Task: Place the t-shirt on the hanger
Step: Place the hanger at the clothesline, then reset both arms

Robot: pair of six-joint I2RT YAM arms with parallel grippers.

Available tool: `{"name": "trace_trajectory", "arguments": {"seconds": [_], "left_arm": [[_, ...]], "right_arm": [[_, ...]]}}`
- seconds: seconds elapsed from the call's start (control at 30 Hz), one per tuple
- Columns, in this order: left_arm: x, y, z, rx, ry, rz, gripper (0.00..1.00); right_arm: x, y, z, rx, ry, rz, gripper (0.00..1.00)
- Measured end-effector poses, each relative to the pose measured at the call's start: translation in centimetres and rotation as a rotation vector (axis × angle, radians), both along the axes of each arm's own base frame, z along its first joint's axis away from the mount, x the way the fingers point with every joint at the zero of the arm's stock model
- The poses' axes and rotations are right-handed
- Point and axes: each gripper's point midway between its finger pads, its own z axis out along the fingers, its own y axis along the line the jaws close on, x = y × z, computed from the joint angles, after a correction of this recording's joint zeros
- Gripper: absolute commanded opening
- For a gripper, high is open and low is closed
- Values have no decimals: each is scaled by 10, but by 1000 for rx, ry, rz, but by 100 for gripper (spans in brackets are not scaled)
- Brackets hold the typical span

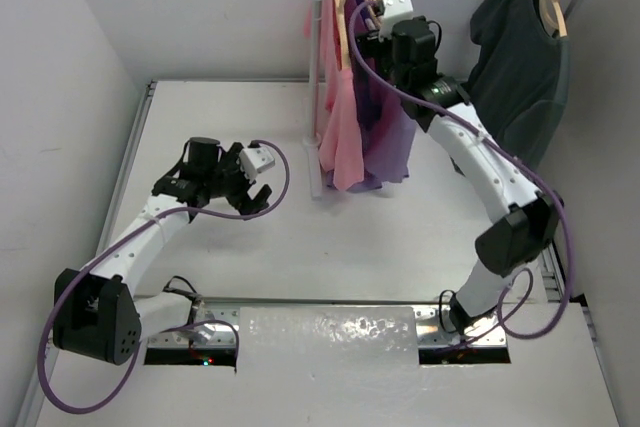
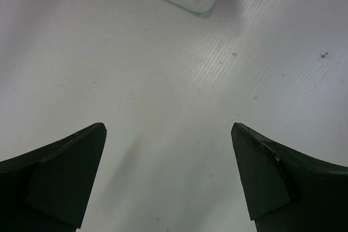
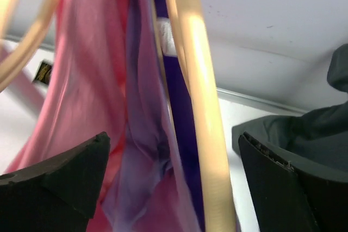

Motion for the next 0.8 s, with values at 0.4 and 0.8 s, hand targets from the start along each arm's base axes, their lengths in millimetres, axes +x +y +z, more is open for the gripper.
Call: {"name": "trace_trajectory", "arguments": {"seconds": [0.4,0.8], "left_arm": [[-2,6,-5,13,38,56,97],[-9,71,-58,214,118,446,98]], "right_arm": [[-210,-91,59,174,-85,-49,99],[-330,-160,-321,57,585,-392,99]]}}
